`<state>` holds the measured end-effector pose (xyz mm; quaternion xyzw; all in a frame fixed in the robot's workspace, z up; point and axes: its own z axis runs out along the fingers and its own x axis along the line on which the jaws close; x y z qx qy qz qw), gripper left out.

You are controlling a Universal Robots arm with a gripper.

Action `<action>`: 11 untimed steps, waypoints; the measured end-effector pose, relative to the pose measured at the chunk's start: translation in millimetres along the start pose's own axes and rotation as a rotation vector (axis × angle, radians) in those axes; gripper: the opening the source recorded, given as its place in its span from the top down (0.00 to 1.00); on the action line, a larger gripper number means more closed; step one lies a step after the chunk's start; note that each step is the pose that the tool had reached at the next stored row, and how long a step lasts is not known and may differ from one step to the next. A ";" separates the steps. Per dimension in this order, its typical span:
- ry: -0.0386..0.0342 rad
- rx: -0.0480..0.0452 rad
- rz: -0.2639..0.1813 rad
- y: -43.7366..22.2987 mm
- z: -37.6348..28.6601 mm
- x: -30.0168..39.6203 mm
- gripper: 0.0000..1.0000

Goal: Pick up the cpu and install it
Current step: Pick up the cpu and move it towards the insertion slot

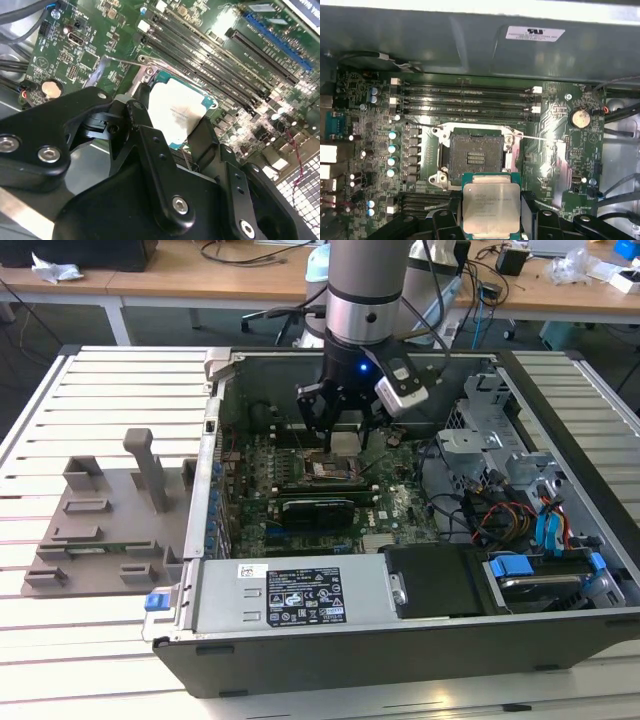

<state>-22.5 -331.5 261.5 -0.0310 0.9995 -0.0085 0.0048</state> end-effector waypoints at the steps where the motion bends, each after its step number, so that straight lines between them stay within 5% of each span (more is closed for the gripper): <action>1: -0.0001 -0.0002 0.000 3.8 0.9 1.4 0.45; 11: 0.0000 -0.0001 0.000 7.3 2.0 4.5 0.45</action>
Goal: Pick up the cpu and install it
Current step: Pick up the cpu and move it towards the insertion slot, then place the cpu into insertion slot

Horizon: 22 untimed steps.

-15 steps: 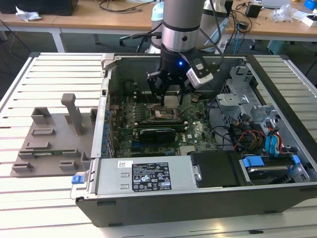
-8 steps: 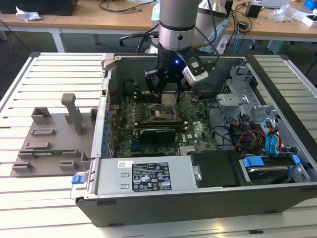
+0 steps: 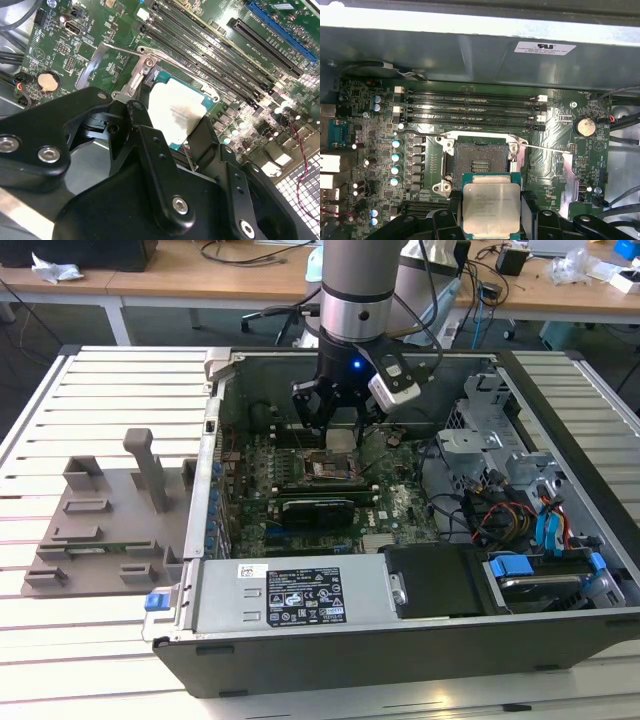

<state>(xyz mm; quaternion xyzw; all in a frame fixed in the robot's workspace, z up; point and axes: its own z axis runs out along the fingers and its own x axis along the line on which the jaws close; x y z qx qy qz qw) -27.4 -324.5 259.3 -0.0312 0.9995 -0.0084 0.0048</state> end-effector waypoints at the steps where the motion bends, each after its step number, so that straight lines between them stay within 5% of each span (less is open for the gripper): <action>1: 0.0000 0.0000 0.000 0.0 0.0 0.0 0.45; 8: 0.0001 0.0002 0.007 0.2 0.2 0.0 0.45; 22: 0.0026 0.0022 0.147 0.2 0.3 0.0 0.45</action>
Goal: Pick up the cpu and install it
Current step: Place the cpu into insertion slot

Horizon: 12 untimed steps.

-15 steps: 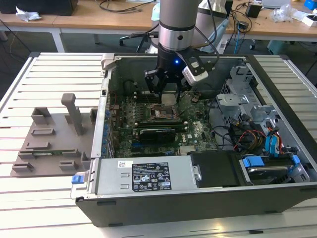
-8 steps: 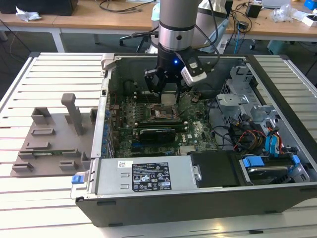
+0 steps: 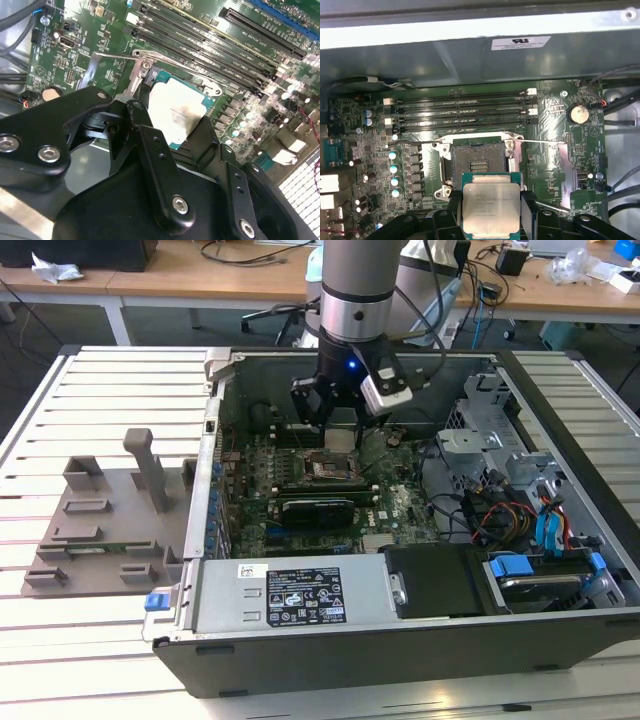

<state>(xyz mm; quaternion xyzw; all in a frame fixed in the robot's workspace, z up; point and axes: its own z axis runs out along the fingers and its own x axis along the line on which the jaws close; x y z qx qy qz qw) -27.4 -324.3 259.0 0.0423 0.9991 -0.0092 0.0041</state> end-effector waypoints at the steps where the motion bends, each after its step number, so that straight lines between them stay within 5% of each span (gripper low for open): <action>1: 0.0002 0.0001 0.012 0.0 0.0 0.0 0.45; 12: 0.0018 0.0009 0.103 0.0 0.1 0.0 0.45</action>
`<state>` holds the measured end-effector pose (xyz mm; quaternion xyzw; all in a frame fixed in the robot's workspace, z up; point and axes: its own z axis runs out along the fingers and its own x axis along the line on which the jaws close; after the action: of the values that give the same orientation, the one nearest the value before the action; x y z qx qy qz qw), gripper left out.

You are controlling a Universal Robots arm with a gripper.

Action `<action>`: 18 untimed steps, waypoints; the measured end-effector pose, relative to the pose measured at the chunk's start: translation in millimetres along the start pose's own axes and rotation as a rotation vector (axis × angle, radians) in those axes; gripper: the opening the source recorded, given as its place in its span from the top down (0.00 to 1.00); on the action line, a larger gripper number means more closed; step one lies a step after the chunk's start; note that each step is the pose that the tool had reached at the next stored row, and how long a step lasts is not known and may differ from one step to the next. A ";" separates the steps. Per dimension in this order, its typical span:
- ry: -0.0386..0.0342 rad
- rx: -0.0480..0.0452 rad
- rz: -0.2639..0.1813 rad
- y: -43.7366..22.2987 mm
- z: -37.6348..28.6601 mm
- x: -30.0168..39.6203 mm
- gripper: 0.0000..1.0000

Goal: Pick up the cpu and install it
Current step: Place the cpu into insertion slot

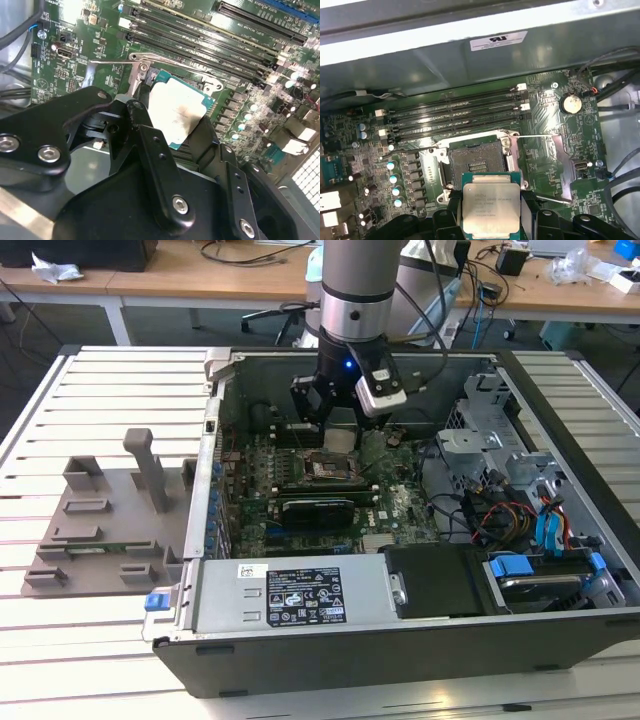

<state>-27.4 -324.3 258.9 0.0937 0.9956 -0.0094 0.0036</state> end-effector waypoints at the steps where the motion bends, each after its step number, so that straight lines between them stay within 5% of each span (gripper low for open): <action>1: 0.0001 0.0001 0.006 0.0 0.0 0.0 0.45; 10: 0.0012 0.0007 0.068 0.0 0.2 0.0 0.45; 18: 0.0028 0.0031 0.171 0.0 0.6 0.0 0.45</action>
<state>-27.4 -324.3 258.3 0.1786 0.9839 -0.0105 0.0029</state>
